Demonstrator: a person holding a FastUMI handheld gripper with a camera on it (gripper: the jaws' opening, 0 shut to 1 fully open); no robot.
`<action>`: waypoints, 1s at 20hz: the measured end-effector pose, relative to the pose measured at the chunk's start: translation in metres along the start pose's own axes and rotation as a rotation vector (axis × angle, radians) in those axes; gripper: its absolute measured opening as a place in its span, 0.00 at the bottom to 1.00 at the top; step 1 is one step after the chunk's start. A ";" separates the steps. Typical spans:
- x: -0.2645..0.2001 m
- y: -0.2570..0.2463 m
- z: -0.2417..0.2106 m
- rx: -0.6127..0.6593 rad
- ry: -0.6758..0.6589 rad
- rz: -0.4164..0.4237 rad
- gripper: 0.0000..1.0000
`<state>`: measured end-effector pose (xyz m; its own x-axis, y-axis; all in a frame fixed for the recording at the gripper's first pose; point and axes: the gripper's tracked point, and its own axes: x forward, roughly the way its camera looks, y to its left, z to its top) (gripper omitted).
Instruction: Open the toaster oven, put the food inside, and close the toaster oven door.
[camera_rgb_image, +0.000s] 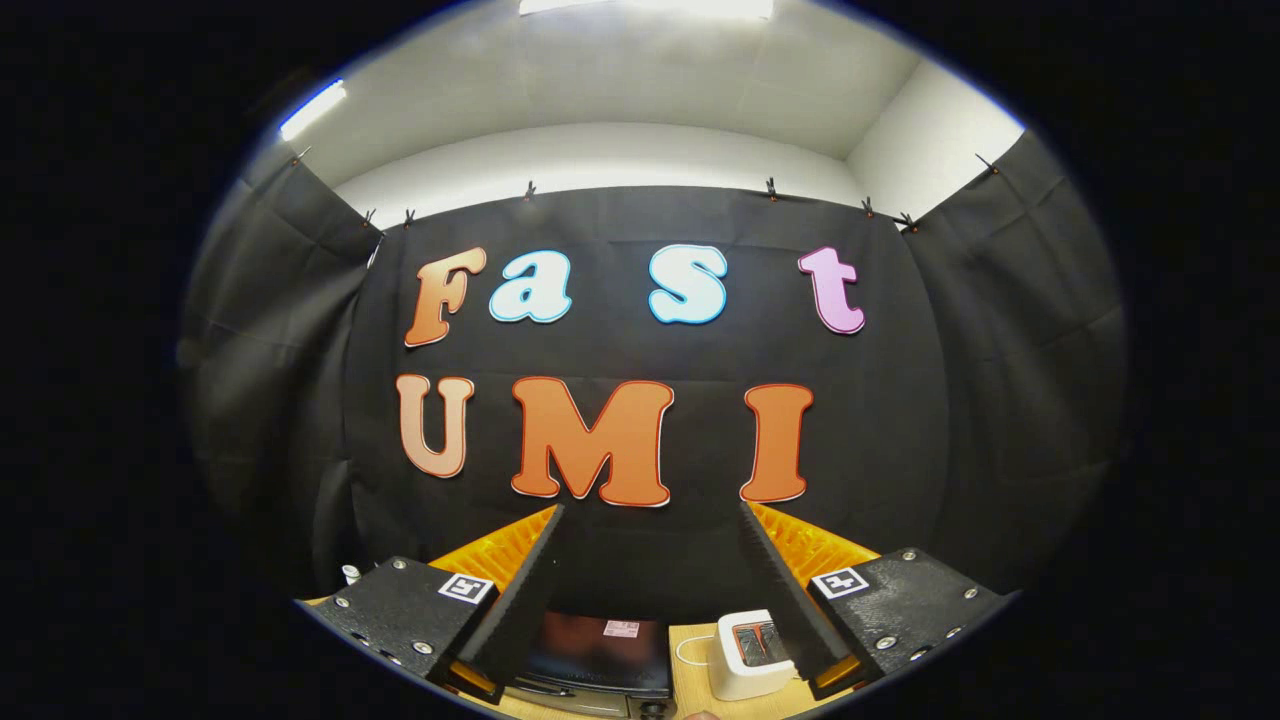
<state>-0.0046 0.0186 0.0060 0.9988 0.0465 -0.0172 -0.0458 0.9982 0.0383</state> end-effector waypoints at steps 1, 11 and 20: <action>-0.001 0.001 -0.002 -0.004 0.006 0.000 1.00; -0.006 0.025 -0.062 0.049 0.144 -0.005 1.00; -0.016 0.077 -0.157 0.098 0.342 0.048 1.00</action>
<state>-0.0273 0.1003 -0.1480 0.9306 0.1197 -0.3458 -0.0738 0.9870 0.1430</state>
